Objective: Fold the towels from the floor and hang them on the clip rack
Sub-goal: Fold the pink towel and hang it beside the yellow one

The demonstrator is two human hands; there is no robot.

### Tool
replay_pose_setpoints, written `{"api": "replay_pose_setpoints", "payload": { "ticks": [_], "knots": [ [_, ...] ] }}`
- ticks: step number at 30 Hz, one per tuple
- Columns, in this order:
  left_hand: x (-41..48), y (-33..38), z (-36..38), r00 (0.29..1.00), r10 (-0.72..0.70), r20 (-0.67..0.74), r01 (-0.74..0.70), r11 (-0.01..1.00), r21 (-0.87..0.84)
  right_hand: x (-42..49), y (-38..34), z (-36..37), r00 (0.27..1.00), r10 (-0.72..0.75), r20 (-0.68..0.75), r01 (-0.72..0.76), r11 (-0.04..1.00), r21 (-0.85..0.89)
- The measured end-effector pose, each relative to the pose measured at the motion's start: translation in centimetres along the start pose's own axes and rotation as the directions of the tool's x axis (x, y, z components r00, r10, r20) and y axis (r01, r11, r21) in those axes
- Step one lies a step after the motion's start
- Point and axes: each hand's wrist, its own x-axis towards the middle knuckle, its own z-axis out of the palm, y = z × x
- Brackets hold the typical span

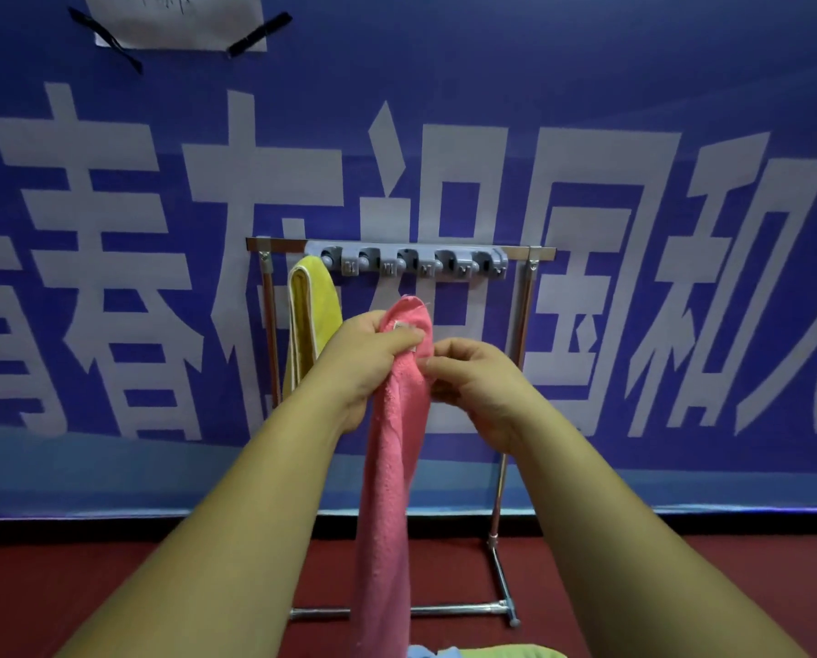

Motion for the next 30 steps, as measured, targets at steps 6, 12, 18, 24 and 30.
{"api": "replay_pose_setpoints", "payload": {
  "ticks": [6, 12, 18, 24, 30],
  "knots": [
    [-2.7, -2.3, -0.7, 0.998, -0.067, 0.0, 0.066, 0.983, -0.173, -0.9, 1.3, 0.6, 0.996, -0.032, -0.087, 0.026, 0.997, -0.07],
    [-3.5, -3.6, -1.8, 0.989, -0.048, -0.143, 0.014, 0.973, -0.231, -1.9, 2.4, 0.0, 0.997, -0.065, -0.03, 0.054, 0.957, -0.285],
    [-4.0, -2.2, -2.6, 0.978, 0.034, -0.204, -0.062, 0.99, -0.13, -2.9, 3.0, -2.1, 0.985, 0.07, 0.159, -0.007, 0.931, -0.366],
    [-4.9, -1.0, -5.0, 0.968, 0.06, -0.243, -0.061, 0.998, 0.006, -4.0, 3.7, -5.6, 0.992, 0.118, 0.036, -0.098, 0.931, -0.353],
    [-5.0, -2.0, -7.0, 0.936, 0.051, -0.348, -0.046, 0.999, 0.023, -3.9, 3.9, -8.3, 0.988, 0.127, -0.09, -0.155, 0.767, -0.623]
  ]
}}
